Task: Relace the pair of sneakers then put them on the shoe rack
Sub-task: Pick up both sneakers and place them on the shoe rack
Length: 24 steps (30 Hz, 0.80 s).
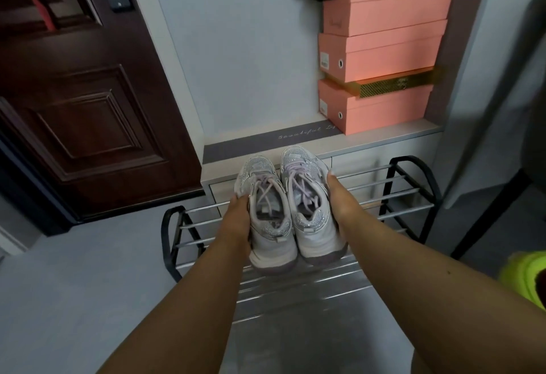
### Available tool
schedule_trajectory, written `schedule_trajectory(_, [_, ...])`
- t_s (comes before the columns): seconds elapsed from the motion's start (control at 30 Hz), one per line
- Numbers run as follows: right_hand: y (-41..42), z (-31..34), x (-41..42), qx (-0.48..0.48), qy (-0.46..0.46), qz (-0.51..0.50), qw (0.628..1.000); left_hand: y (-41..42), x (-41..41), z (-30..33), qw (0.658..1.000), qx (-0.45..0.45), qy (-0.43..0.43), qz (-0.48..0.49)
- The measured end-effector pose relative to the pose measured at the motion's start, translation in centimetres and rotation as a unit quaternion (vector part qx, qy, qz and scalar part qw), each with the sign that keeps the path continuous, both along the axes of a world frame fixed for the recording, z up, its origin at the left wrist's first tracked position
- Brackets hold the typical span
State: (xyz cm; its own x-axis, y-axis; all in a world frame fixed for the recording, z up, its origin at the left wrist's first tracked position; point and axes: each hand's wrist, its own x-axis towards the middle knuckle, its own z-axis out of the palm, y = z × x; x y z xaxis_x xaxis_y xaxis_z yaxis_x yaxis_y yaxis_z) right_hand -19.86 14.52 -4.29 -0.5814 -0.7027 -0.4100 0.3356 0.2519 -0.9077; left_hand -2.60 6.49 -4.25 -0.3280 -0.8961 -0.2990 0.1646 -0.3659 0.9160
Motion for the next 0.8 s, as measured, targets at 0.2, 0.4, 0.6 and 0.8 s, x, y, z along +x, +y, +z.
schedule_trajectory(0.2, [-3.2,-1.2,-1.8,0.032,-0.007,0.005,0.999,-3.2,-1.6,-1.7,1.0,0.009,-0.003,0.005])
schedule_trajectory(0.4, [-4.8,-2.2,-2.9,0.035,-0.007,0.025,0.999,-4.9,-2.5,-3.1,0.999,0.051,-0.014,0.006])
schedule_trajectory(0.6, [-5.4,-3.3,-3.3,0.029,-0.017,0.044,0.998,-5.6,-2.8,-4.4,0.998,0.062,-0.014,0.003])
schedule_trajectory(0.8, [-5.9,-4.0,-4.1,0.024,-0.032,0.042,0.998,-6.3,-3.1,-4.7,0.996,0.081,-0.026,-0.002])
